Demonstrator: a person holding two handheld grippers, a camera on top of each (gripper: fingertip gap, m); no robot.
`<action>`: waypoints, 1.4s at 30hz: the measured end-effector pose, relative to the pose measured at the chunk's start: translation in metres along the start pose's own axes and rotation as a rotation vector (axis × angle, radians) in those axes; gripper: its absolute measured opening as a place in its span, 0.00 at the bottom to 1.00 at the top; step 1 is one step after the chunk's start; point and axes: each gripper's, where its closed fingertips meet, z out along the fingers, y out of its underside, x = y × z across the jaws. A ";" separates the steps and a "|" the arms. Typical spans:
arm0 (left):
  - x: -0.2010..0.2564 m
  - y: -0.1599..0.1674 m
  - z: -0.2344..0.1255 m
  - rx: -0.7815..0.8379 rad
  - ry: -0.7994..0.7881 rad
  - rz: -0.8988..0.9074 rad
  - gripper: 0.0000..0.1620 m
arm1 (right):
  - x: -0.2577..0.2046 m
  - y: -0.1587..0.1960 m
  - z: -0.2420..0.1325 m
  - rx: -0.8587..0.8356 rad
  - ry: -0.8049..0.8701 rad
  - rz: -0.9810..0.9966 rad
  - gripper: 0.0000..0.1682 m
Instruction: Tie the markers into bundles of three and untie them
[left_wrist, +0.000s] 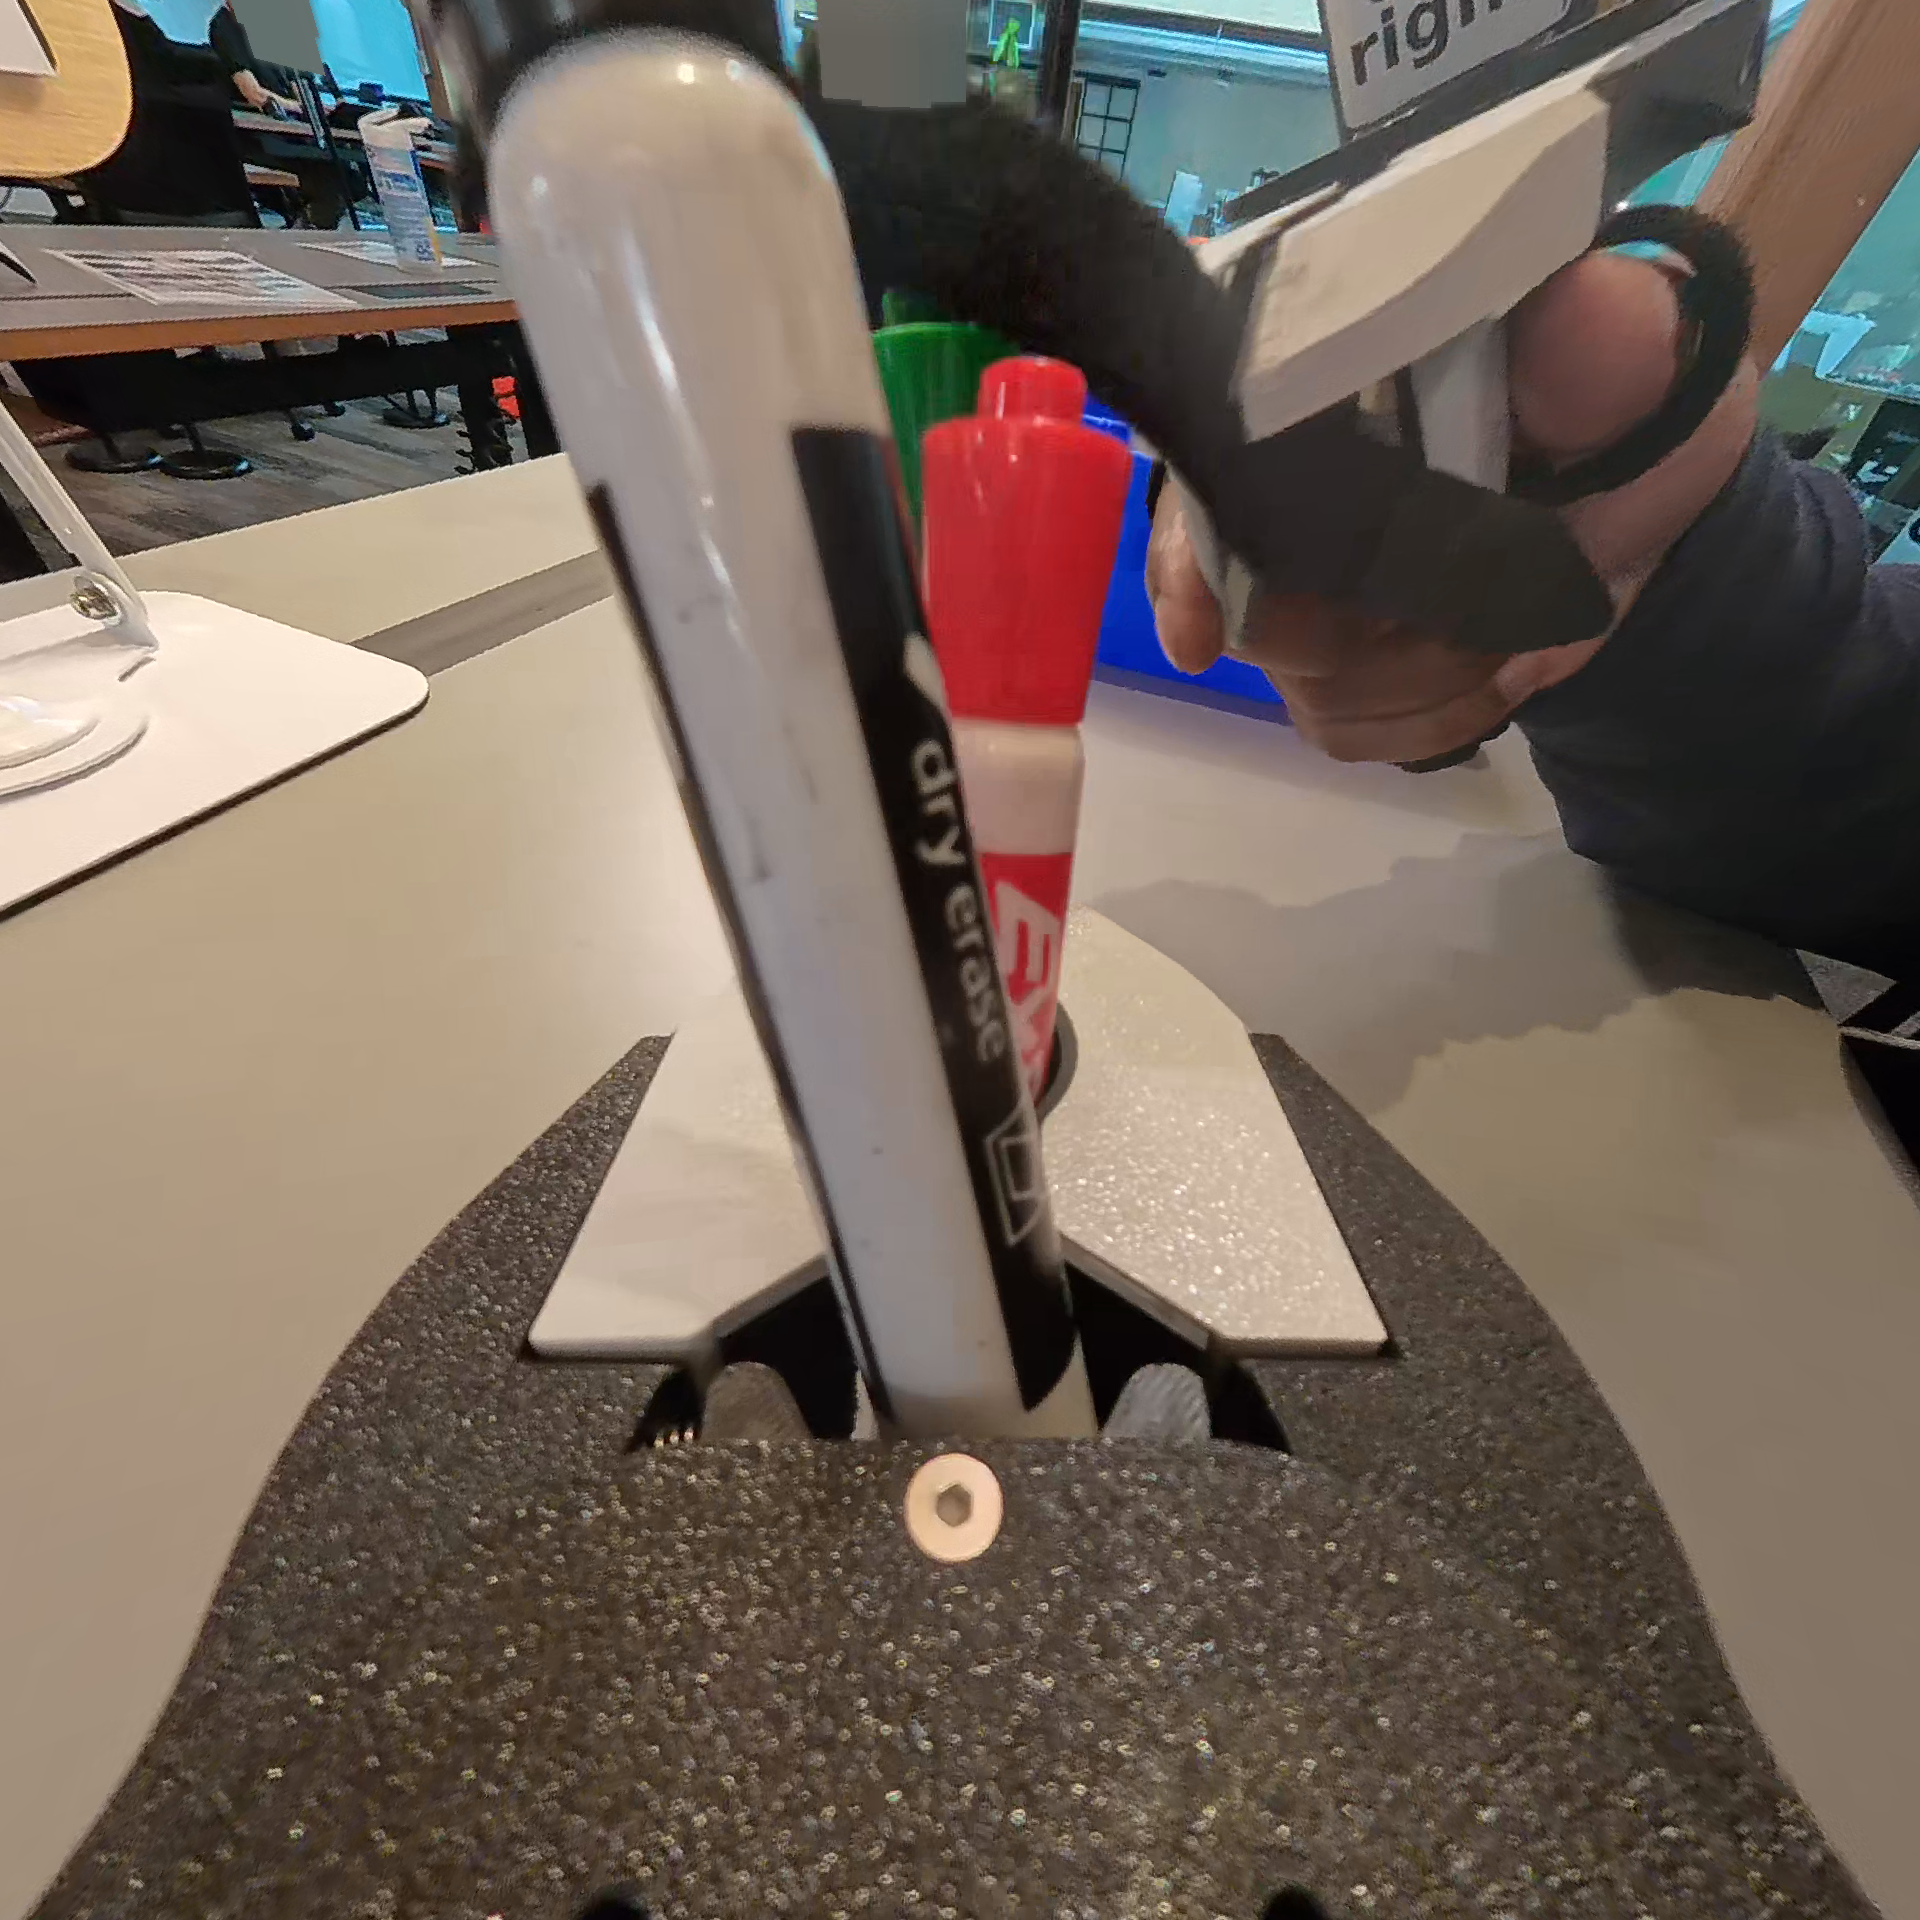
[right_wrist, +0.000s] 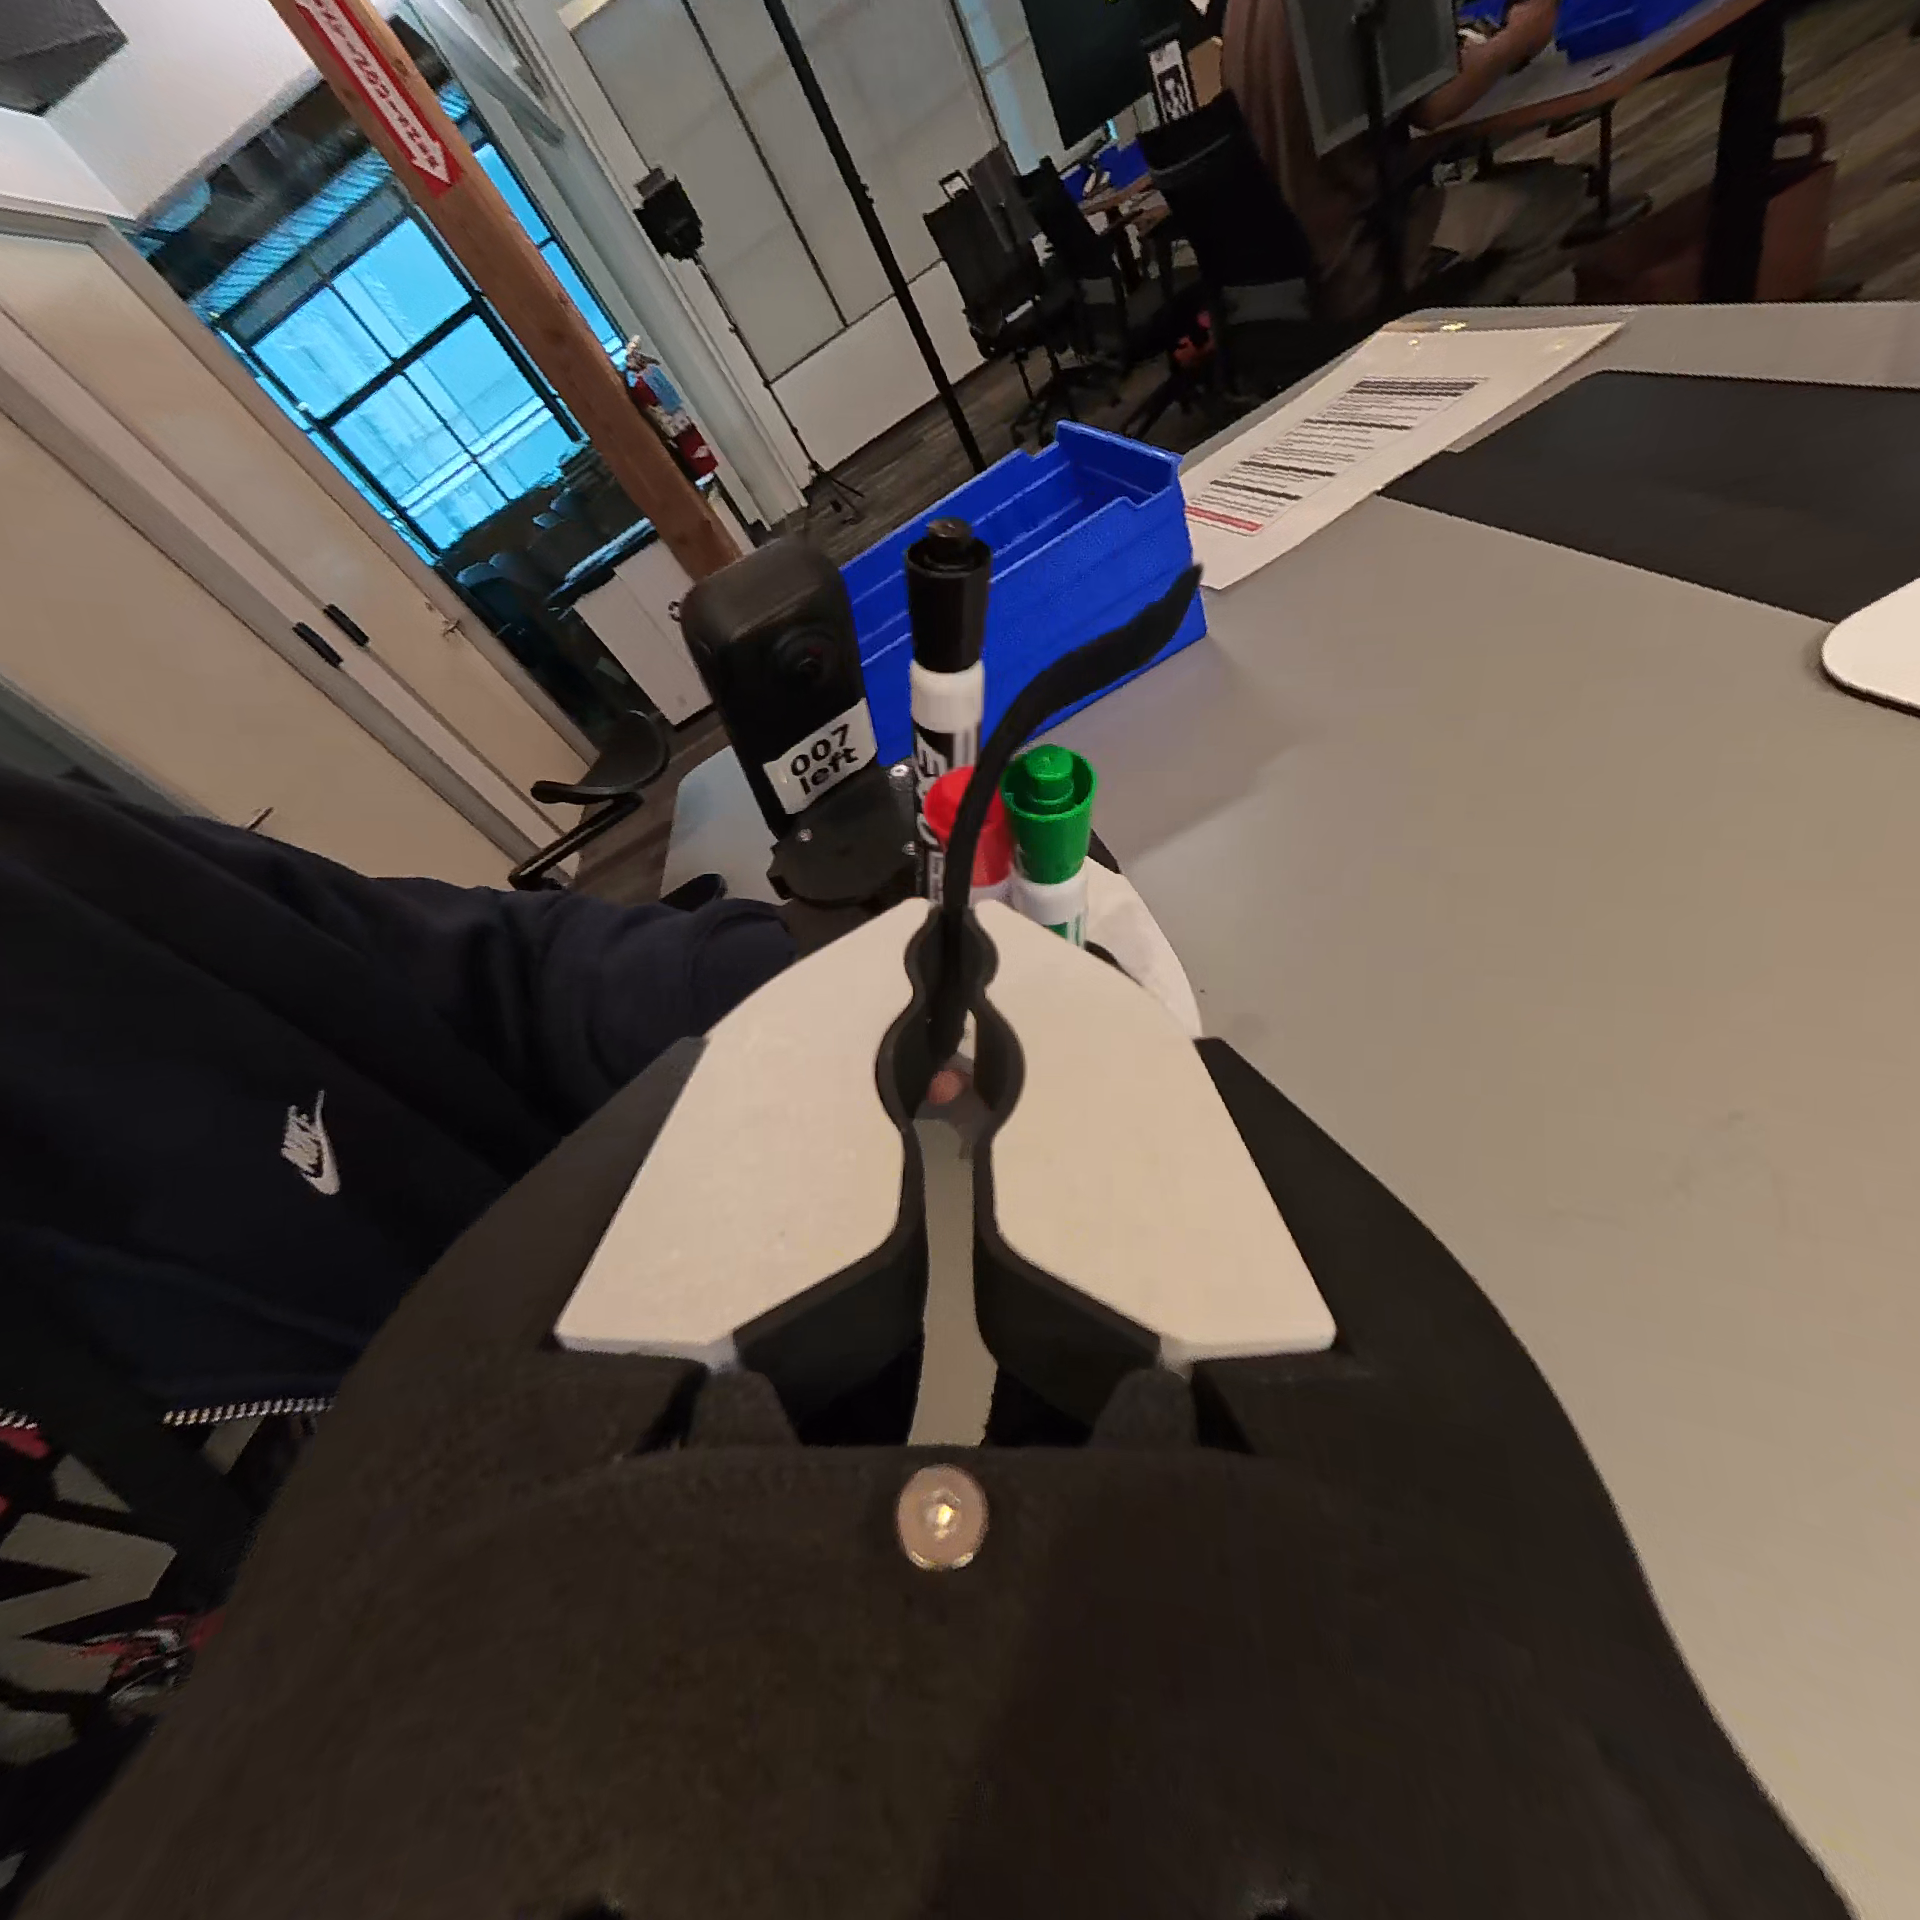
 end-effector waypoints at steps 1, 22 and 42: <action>0.000 0.000 0.000 -0.002 -0.003 0.006 0.12 | 0.003 0.001 0.000 -0.008 0.021 0.003 0.01; 0.000 -0.006 -0.001 0.042 -0.022 0.034 0.12 | 0.004 0.012 -0.003 -0.128 0.242 -0.053 0.01; 0.000 -0.006 -0.001 0.028 -0.065 0.095 0.12 | 0.004 0.009 -0.005 -0.121 0.345 -0.070 0.01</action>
